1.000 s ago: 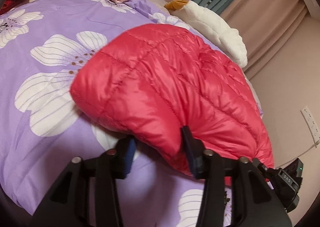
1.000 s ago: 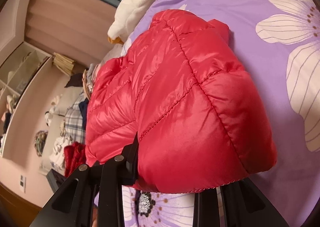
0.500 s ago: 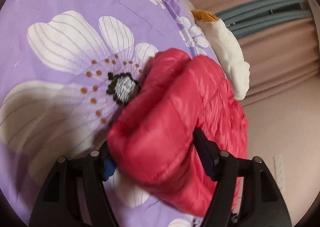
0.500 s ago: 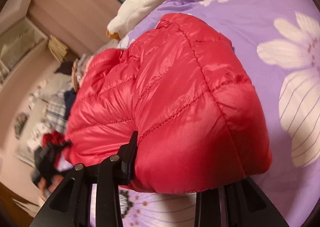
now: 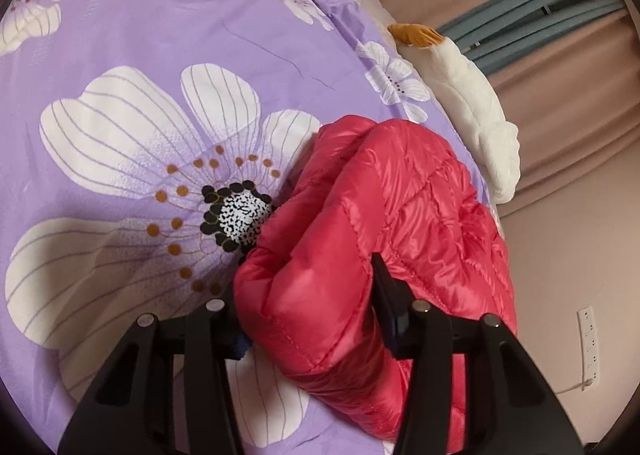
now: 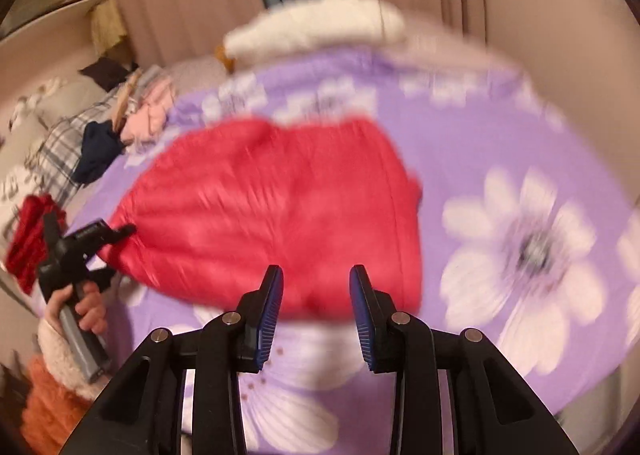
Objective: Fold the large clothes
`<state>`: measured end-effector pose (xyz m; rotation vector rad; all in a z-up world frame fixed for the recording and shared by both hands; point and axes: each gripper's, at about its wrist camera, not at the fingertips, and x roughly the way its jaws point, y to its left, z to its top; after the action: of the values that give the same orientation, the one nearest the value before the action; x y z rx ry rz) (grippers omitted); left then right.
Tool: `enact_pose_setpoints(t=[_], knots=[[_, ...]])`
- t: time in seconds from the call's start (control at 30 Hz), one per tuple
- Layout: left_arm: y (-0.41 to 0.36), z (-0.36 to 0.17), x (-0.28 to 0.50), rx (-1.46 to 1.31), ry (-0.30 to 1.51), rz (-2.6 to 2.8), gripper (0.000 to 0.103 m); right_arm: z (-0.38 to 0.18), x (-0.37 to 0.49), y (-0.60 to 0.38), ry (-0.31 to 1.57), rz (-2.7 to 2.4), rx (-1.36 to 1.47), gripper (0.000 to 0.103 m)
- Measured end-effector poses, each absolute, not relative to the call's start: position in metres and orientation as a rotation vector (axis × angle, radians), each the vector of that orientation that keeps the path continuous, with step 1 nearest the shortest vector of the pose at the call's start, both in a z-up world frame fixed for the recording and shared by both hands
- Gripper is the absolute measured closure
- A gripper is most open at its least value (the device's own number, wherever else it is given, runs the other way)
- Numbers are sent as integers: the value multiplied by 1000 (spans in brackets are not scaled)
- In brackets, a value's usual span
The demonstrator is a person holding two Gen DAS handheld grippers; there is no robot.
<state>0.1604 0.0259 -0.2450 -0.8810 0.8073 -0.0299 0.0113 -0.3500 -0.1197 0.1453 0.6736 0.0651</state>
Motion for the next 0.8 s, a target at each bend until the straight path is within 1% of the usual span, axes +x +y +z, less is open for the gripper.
enact_pose_setpoints(t=[0.13, 0.2, 0.23, 0.3, 0.33, 0.37, 0.4, 0.47, 0.5, 0.57, 0.63, 0.67, 0.7, 0.8], knots=[[15, -239, 160, -809, 783, -7, 54, -102, 27, -339, 529, 251, 227, 70], [12, -238, 160, -794, 762, -1, 52, -118, 59, -323, 545, 270, 204, 70], [11, -239, 160, -799, 754, -2, 51, -135, 79, -318, 583, 267, 203, 70], [13, -243, 162, -821, 748, -11, 46, -174, 112, -312, 683, 297, 235, 74], [14, -245, 164, -845, 741, -20, 42, -195, 125, -310, 724, 296, 240, 75], [16, -249, 166, -871, 734, -44, 34, -208, 131, -307, 714, 279, 200, 77], [16, -251, 169, -883, 731, -67, 29, -217, 135, -297, 702, 234, 86, 83], [15, -255, 174, -904, 721, -119, 27, -220, 136, -283, 704, 202, -43, 84], [13, -254, 177, -909, 710, -135, 27, -220, 136, -281, 704, 207, -59, 84], [7, -252, 186, -914, 705, -185, 24, -226, 137, -294, 706, 265, 9, 84], [-3, -253, 200, -955, 717, -258, 24, -230, 143, -313, 738, 343, 150, 86], [-9, -251, 206, -977, 707, -300, 27, -230, 145, -317, 743, 355, 169, 87], [-12, -247, 207, -978, 692, -300, 33, -230, 144, -318, 741, 361, 161, 88], [-32, -220, 204, -846, 622, -272, 43, -231, 137, -311, 727, 345, 117, 88]])
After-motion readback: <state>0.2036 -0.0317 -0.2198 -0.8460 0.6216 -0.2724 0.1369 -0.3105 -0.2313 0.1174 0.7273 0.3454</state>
